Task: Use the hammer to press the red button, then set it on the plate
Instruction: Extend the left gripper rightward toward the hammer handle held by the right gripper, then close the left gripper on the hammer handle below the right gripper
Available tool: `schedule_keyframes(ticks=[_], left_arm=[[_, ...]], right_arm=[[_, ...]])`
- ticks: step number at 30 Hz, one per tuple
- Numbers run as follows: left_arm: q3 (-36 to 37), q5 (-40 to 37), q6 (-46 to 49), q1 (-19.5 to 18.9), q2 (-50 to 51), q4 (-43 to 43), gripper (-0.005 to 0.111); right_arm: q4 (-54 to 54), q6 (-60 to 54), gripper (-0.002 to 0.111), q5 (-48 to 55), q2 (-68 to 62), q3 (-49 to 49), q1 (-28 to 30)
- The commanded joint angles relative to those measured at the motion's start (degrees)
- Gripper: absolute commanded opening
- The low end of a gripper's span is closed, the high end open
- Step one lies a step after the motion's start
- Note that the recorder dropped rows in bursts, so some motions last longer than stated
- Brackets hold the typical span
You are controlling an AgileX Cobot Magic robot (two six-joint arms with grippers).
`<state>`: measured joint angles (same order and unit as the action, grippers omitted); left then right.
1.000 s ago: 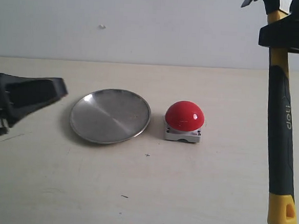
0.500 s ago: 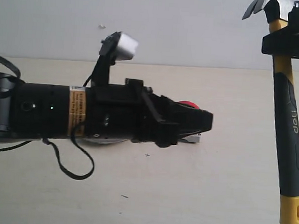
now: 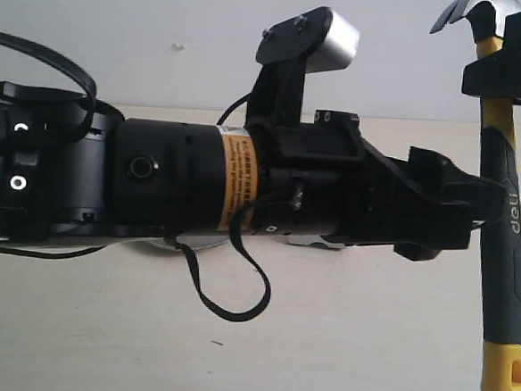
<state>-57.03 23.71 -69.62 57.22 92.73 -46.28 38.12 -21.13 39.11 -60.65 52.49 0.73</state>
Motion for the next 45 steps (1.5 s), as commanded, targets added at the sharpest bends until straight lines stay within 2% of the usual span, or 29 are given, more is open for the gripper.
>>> schedule_keyframes(ticks=[1, 7, 13, 19, 26, 34, 43, 45], left_arm=[[-2.6, -7.5, 0.2, 2.7, 1.3, 2.4, 0.067], [-6.7, -8.4, 0.1, 4.8, 6.9, 2.7, 0.067], [-9.6, -8.6, 0.0, 4.9, 10.3, 2.3, 0.067], [-10.3, -11.4, 0.3, 5.0, 11.4, 1.8, 0.066], [-10.3, -10.9, 0.2, 5.0, 11.8, 2.0, 0.066], [-10.4, -9.3, -1.4, 5.2, 11.8, 2.2, 0.052], [-10.4, -8.3, -1.6, 5.9, 11.8, 3.6, 0.049], [-10.4, -8.3, -1.6, 5.9, 11.8, 3.6, 0.042]], right_arm=[[-0.8, 3.1, 0.000, -2.9, 0.4, 0.4, -0.1], [-1.1, 4.8, 0.000, -2.9, -0.8, 0.4, -0.1], [-1.1, 5.9, 0.000, -2.9, -2.6, 0.4, -0.1], [-1.0, 6.4, 0.000, -2.8, -3.7, 0.4, -0.1], [-1.0, 6.4, 0.000, -2.9, -3.7, 0.4, -0.1], [-1.0, 6.4, 0.000, -2.9, -3.7, 0.4, -0.1], [-1.0, 6.4, 0.000, -2.9, -3.7, 0.4, -0.1], [-1.0, 6.4, 0.000, -2.9, -3.7, 0.4, -0.1]])
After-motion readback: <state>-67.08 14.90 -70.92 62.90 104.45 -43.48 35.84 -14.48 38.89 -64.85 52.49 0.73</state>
